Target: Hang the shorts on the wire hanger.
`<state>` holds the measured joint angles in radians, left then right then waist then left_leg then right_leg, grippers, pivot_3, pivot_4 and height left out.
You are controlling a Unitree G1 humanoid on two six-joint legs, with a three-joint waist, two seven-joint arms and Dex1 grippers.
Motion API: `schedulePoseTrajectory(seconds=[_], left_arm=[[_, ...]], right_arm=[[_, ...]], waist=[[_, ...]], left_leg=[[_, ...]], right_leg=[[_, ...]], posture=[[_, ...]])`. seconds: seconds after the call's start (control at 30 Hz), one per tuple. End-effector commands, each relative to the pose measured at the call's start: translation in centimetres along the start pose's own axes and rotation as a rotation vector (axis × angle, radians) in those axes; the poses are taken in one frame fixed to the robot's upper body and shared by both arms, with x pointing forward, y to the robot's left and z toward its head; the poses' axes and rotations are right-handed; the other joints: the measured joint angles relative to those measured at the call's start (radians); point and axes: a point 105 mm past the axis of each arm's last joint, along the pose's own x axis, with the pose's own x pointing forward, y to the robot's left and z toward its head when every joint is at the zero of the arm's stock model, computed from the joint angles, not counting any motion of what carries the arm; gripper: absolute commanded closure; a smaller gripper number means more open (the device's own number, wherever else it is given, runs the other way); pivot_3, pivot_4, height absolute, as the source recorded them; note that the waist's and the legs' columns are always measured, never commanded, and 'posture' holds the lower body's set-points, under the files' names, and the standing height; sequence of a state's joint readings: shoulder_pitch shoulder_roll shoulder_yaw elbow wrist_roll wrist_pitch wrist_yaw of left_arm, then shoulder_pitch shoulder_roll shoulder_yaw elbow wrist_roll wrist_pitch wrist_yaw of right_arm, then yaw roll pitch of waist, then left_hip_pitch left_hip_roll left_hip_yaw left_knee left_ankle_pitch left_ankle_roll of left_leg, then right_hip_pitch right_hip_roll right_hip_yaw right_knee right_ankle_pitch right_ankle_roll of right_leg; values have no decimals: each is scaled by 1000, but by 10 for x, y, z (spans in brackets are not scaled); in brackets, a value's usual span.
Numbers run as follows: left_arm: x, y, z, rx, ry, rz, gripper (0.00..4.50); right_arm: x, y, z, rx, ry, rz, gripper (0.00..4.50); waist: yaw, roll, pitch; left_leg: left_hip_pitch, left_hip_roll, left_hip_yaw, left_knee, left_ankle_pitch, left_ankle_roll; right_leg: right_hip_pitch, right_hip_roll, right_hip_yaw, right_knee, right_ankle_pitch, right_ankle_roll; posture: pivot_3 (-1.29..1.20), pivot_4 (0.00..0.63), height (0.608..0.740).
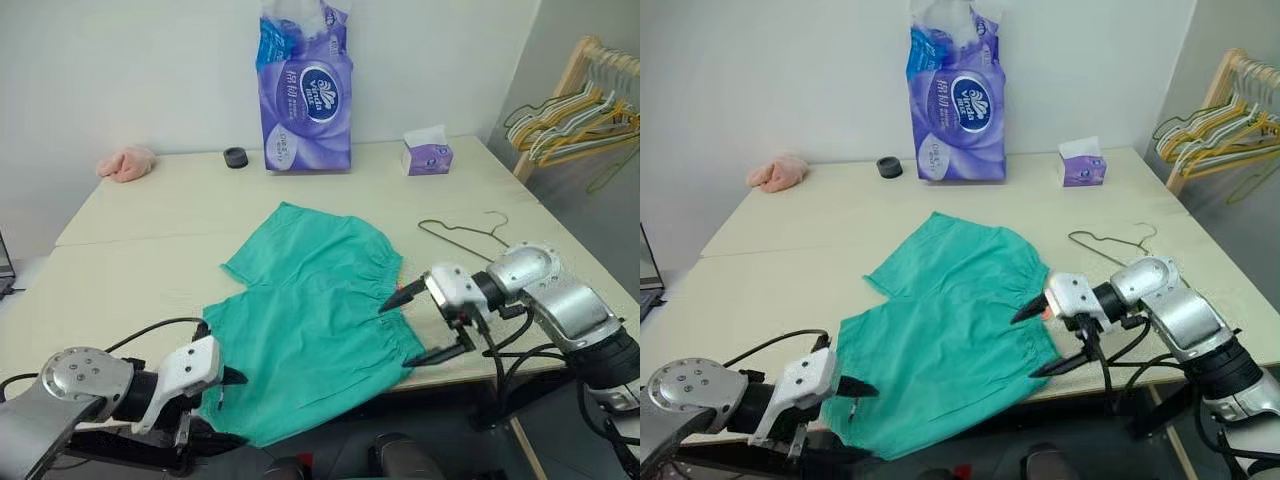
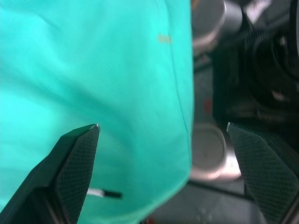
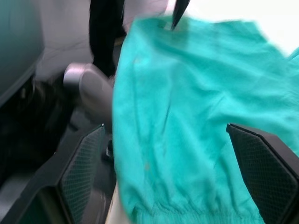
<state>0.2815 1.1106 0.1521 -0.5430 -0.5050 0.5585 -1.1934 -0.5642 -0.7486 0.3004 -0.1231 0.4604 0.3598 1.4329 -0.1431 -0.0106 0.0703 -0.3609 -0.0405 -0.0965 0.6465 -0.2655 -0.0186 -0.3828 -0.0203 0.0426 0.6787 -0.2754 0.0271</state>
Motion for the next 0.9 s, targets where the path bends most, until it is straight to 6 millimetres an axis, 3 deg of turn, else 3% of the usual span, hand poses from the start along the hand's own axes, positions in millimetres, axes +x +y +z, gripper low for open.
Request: schedulePoseTrajectory(seconds=[0.03, 0.17, 0.37, 0.63, 0.9], left_arm=[[-8, 25, 34, 19, -160, 139, 22], [-6, 49, 71, 8, -318, 252, 22], [3, 58, 101, -14, -414, 234, 22], [19, 68, 130, 62, -420, 182, 22], [23, 68, 136, 103, -406, 149, 22]], right_arm=[[-42, -52, 37, 75, -221, -350, 0], [-111, -97, 3, 189, -240, -841, 0], [-182, -103, -87, 410, 39, -1342, 0], [-231, -83, -158, 475, 430, -1630, 0], [-236, -68, -183, 484, 655, -1582, 0]], waist=[[2, -1, 0], [17, -4, -1], [0, -3, -1], [-54, -2, 0], [-109, -2, 0]], left_leg=[[0, 0, 0, 0, 0, 0], [0, -2, -3, 2, 0, 0], [-1, -2, 1, 1, -1, -1], [0, -1, 7, 0, -1, -1], [0, -1, 8, -1, -1, -1]], right_leg=[[0, 0, 0, 0, 0, 0], [3, -1, -2, -1, 3, -5], [2, -1, 1, -1, 4, -5], [2, 1, 4, 0, 3, -5], [2, 1, 5, -1, 1, -4]], posture=[[-170, 32, 740], [-182, 33, 740], [-210, 37, 740], [-245, 42, 740], [-252, 45, 740]])
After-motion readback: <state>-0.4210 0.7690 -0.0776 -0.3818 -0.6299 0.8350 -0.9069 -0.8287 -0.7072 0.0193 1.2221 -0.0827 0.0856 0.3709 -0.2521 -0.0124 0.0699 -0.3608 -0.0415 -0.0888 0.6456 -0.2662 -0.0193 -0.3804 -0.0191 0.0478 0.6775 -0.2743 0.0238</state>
